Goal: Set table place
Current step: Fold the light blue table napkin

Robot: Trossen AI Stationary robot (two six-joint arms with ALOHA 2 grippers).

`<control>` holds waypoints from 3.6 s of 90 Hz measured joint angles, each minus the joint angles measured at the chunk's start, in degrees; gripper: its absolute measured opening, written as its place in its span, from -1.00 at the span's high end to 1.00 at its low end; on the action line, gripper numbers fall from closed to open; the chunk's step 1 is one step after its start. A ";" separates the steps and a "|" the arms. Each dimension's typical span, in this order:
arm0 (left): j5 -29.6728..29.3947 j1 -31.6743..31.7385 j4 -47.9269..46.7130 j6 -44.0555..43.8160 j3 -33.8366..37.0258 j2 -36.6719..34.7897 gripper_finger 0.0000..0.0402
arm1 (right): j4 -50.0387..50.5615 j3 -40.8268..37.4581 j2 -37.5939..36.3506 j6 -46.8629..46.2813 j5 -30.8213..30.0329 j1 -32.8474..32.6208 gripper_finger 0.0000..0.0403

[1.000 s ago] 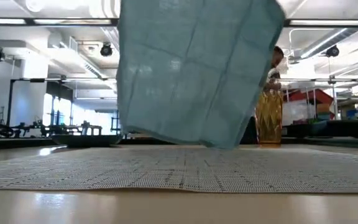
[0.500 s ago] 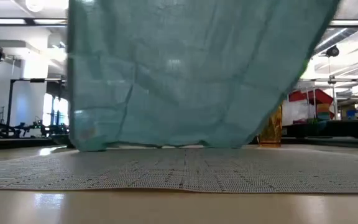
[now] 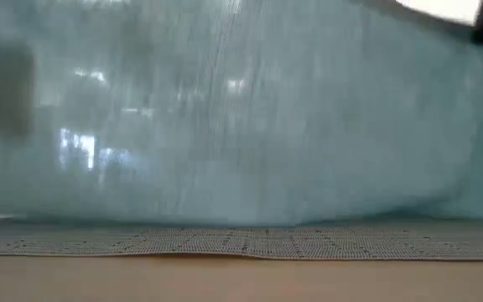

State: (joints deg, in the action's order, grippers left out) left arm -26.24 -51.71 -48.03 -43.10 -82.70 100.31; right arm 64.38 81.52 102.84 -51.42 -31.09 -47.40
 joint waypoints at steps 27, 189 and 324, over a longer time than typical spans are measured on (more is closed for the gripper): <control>4.33 -1.13 0.39 -6.46 0.00 7.01 1.00 | -2.76 1.42 8.40 1.00 3.04 0.00 1.00; -2.79 35.77 0.85 -19.90 43.68 -28.31 0.22 | -30.05 -23.50 -5.98 19.93 7.47 29.91 -0.09; 2.24 39.54 1.50 2.95 43.03 -29.93 0.43 | -53.16 -34.91 -6.09 11.67 7.50 28.17 -0.05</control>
State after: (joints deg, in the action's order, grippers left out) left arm -24.00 -12.16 -46.53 -40.15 -39.66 70.37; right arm 11.22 46.61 96.75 -39.75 -23.59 -19.22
